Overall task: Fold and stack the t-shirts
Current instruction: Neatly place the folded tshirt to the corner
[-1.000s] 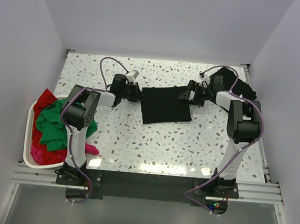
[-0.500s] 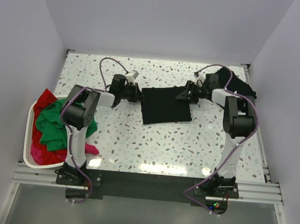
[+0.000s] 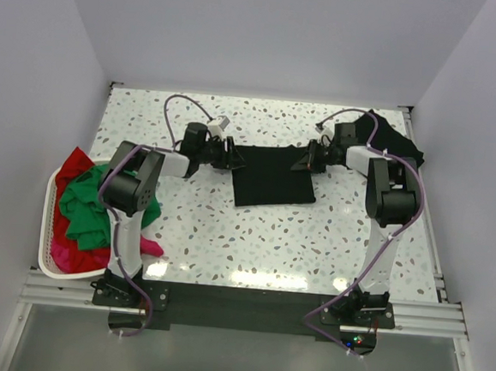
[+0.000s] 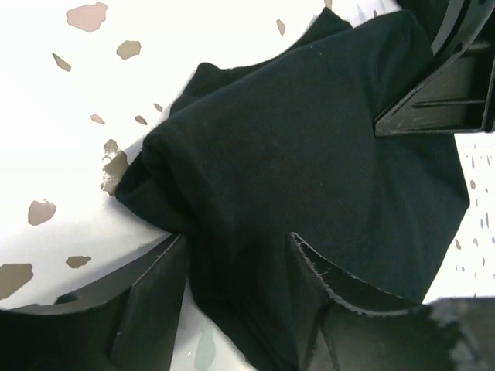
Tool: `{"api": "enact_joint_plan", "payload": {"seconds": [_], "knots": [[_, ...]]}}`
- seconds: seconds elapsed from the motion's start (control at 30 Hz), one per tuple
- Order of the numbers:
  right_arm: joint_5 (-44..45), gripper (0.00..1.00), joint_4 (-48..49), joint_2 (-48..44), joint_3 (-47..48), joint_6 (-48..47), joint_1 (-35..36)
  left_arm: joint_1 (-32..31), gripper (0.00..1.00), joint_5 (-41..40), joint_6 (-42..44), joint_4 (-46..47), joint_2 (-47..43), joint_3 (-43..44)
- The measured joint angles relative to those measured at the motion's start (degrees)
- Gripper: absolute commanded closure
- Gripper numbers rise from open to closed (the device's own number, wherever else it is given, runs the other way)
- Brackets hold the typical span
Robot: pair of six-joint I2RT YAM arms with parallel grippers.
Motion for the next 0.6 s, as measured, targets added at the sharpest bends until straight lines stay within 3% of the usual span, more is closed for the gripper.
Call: {"api": "enact_joint_plan", "payload": {"seconds": [0.23,0.6], "knots": [[5.7,1.00,-8.2,-0.3,4.5,-1.4,0.3,0.7,0.25,-0.3,0.0,0.4,-2.4,-2.2],[16.9,1.00,-22.3,-0.3,22.0,-4.0,-1.1,2.7,0.24,-0.9,0.0,0.4,-3.7,-3.7]]}}
